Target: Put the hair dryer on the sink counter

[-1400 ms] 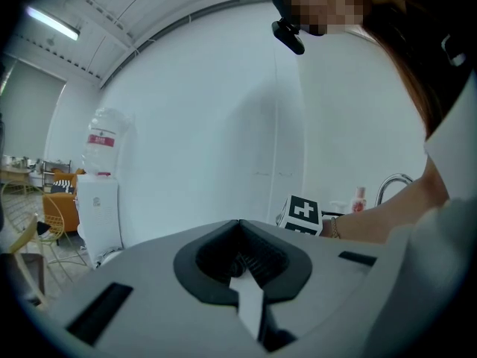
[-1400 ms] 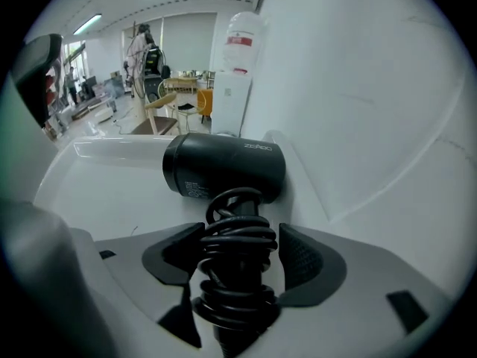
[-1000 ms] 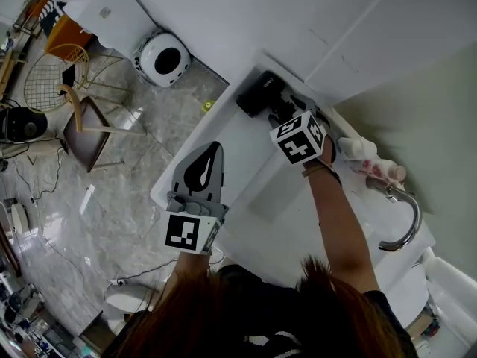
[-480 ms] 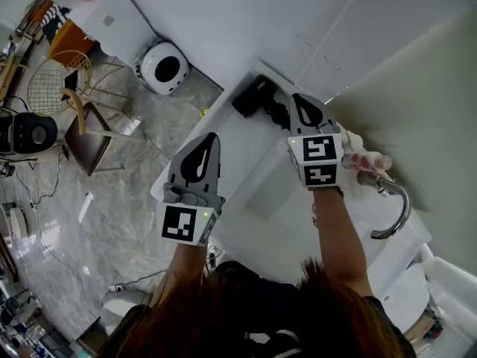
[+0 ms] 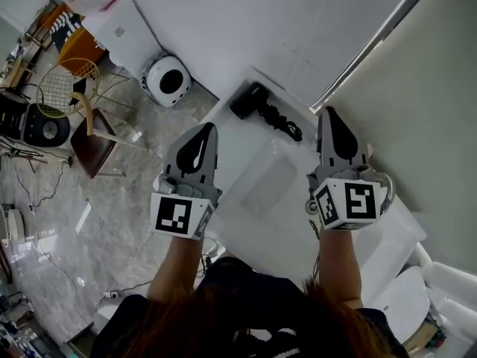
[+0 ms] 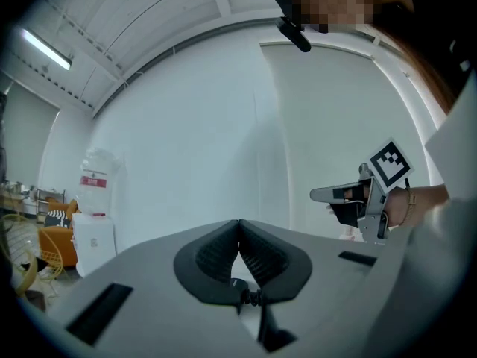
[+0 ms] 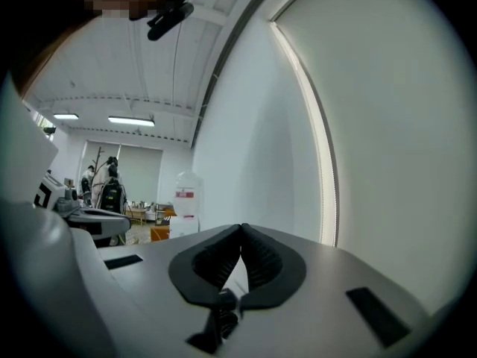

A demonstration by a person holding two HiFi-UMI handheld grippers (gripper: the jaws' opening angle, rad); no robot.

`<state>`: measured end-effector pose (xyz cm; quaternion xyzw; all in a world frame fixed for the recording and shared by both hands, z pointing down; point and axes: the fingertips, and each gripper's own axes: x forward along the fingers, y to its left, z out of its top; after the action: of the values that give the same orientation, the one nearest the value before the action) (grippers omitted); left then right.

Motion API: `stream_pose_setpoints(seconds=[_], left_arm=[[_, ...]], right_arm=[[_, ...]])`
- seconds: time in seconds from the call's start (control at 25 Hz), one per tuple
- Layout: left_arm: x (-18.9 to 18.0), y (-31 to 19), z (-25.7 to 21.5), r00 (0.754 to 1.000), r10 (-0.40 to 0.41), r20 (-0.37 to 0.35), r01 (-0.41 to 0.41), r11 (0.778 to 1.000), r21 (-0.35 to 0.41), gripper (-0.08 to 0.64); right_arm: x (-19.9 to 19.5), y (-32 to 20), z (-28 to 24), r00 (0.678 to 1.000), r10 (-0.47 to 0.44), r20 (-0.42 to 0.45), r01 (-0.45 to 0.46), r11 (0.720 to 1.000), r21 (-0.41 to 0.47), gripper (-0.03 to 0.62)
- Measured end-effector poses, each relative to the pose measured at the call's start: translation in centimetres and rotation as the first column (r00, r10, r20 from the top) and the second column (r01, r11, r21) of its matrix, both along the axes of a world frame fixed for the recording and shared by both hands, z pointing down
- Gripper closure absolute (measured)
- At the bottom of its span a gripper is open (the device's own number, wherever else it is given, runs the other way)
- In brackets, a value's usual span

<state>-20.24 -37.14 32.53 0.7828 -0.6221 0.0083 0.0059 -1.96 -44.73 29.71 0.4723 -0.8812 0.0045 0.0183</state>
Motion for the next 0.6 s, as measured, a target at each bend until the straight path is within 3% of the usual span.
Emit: stream_pose_setpoints(seconds=[0.28, 0.6], left_arm=[[1.3, 2.9, -3.5, 1.0, -0.013, 0.009, 0.013, 0.999, 0.045, 0.541], [2.6, 5.8, -5.3, 1.0, -0.018, 0.005, 0.018, 0.998, 0.067, 0.541]], right_arm=[[3.0, 4.7, -5.0, 0.999, 0.025, 0.045, -0.029, 0.996, 0.084, 0.577], [5.0, 7.9, -6.8, 0.996, 0.048, 0.08, -0.057, 0.992, 0.113, 0.577]])
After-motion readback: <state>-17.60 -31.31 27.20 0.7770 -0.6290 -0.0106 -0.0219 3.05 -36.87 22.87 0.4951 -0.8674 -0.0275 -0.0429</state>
